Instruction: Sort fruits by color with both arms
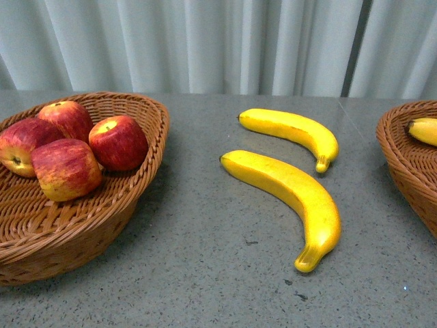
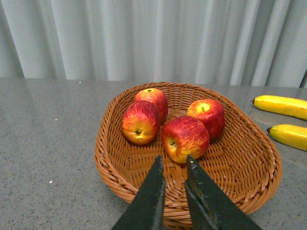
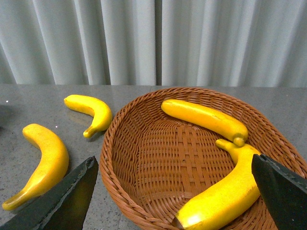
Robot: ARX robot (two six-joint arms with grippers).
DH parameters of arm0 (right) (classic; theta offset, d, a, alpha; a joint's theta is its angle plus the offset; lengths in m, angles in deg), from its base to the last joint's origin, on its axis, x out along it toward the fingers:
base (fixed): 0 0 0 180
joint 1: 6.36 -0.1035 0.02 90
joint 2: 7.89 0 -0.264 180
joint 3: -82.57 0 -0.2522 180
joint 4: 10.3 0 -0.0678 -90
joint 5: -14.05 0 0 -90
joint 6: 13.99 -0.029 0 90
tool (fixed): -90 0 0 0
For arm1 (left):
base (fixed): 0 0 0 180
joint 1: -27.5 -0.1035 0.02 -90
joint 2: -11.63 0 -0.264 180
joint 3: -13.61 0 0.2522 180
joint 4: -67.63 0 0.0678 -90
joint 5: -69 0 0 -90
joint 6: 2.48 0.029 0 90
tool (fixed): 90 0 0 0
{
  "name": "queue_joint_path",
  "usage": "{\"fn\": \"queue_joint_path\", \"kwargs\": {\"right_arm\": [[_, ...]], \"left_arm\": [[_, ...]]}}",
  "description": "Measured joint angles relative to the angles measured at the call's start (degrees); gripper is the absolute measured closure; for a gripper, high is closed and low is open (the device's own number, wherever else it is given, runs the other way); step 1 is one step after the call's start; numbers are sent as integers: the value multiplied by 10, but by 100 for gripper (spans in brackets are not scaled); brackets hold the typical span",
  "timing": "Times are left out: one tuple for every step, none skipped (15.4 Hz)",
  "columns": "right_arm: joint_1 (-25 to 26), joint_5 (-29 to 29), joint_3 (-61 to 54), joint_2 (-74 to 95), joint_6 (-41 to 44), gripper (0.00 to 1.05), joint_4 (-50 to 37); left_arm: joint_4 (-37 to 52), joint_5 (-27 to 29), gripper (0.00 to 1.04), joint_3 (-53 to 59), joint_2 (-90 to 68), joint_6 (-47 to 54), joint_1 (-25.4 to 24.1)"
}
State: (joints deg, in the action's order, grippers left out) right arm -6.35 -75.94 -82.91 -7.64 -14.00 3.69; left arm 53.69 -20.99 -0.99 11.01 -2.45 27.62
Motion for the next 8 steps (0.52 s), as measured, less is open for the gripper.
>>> {"fn": "queue_joint_path", "kwargs": {"right_arm": [[0, 0, 0, 0, 0, 7, 0], [0, 0, 0, 0, 0, 7, 0], [0, 0, 0, 0, 0, 7, 0], [0, 0, 0, 0, 0, 7, 0], [0, 0, 0, 0, 0, 7, 0], [0, 0, 0, 0, 0, 7, 0], [0, 0, 0, 0, 0, 7, 0], [0, 0, 0, 0, 0, 7, 0]], "left_arm": [[0, 0, 75, 0, 0, 0, 0], [0, 0, 64, 0, 0, 0, 0], [0, 0, 55, 0, 0, 0, 0], [0, 0, 46, 0, 0, 0, 0], [0, 0, 33, 0, 0, 0, 0], [0, 0, 22, 0, 0, 0, 0], [0, 0, 13, 0, 0, 0, 0], [0, 0, 5, 0, 0, 0, 0]]}}
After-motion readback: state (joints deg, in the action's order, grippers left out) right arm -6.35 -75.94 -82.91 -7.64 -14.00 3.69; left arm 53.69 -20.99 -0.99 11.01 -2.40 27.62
